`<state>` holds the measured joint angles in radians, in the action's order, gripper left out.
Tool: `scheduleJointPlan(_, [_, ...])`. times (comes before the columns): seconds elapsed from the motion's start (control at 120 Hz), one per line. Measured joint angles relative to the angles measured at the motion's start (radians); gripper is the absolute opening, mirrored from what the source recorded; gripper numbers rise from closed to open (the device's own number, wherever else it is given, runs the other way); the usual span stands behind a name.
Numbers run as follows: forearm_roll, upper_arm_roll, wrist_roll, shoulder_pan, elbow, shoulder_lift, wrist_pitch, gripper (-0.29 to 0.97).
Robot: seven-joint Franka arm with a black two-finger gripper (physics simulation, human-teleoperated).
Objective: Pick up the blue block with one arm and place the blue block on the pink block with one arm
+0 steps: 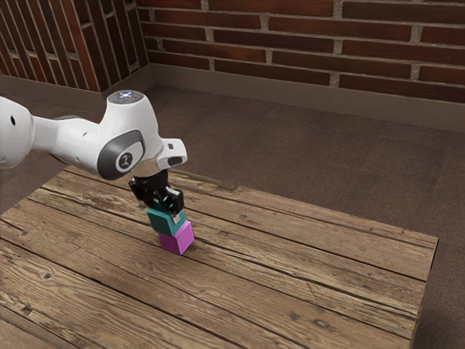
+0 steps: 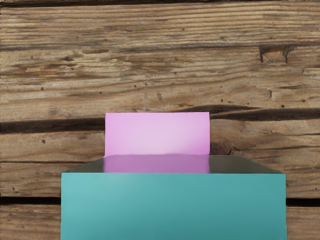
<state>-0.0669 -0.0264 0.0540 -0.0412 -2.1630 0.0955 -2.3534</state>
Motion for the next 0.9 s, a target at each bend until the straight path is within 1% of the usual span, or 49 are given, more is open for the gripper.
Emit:
scheduleJointPlan(0.225, [-0.005, -0.001, -0.004, 0.001, 0.003, 0.004, 0.001, 0.27])
scheduleJointPlan(0.492, [-0.019, -0.004, -0.009, 0.002, 0.053, 0.042, 0.009, 0.26])
scheduleJointPlan(0.8, [-0.021, -0.004, -0.015, 0.002, 0.074, 0.067, 0.014, 0.27])
scheduleJointPlan(0.842, [-0.021, -0.004, -0.016, 0.002, 0.075, 0.068, 0.015, 0.29])
scheduleJointPlan(0.9, [-0.016, -0.004, -0.02, 0.001, 0.075, 0.069, 0.015, 0.38])
